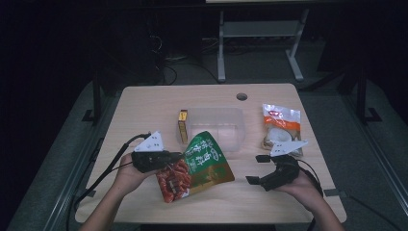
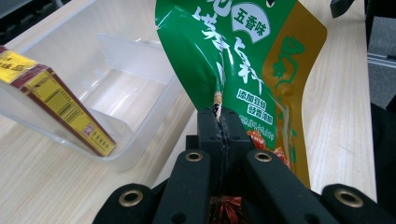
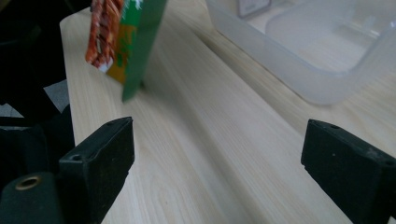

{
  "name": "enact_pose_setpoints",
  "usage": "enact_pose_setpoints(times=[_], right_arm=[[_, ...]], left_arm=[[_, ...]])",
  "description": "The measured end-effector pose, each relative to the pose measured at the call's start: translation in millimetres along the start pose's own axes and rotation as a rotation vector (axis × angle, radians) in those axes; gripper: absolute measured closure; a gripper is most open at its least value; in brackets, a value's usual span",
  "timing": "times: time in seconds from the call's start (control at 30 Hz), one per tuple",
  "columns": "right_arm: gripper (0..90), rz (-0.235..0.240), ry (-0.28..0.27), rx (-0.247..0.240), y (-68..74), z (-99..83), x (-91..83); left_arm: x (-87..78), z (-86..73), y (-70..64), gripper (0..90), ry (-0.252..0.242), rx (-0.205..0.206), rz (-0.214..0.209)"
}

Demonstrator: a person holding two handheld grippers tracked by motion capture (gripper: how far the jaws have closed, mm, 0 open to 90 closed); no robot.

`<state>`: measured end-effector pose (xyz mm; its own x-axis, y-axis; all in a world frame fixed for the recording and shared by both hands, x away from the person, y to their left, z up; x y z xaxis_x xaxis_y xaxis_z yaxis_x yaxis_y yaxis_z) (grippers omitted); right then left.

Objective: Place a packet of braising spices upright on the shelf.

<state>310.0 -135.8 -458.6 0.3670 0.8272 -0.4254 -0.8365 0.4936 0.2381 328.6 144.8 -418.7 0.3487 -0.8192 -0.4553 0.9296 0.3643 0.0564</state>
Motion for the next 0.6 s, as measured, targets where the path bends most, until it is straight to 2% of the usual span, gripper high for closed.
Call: enact_pose_setpoints(times=[0.1,0.2,0.27,0.33,0.4,0.6], right_arm=[[9.3,0.027,-0.017,-0.008,4.1,9.4,4.5],[9.4,0.05,-0.029,-0.024,10.5,20.4,11.8],[14.6,0.076,-0.045,-0.035,15.1,28.6,16.9],[15.0,0.096,-0.061,-0.037,18.0,36.1,22.1],[15.5,0.111,-0.065,-0.047,20.6,41.9,26.9],[25.5,0.139,-0.071,-0.069,24.5,61.6,43.4]], left_arm=[[2.1,1.3,-2.2,89.5,-0.006,-0.005,0.003],[3.7,5.8,-6.6,89.4,0.0,0.023,0.011],[5.1,8.5,-10.2,89.5,-0.005,0.029,0.007],[6.0,8.5,-11.1,89.4,-0.008,0.026,0.008],[7.0,8.0,-11.0,89.5,-0.004,0.027,0.021],[6.7,8.4,-9.0,89.4,-0.006,0.027,0.049]])
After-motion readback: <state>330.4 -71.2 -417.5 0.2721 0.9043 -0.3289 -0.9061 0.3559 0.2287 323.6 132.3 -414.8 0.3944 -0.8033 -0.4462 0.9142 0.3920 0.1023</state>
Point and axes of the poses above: each handheld gripper's, and its own axes: x roughly forward along the jaws, z roughly out of its top, y roughly to its left, the point moved 8 cm from there along x, roughly forward along the jaws, and after that the axes turned 10 degrees about -y, right-handed, at the moved point
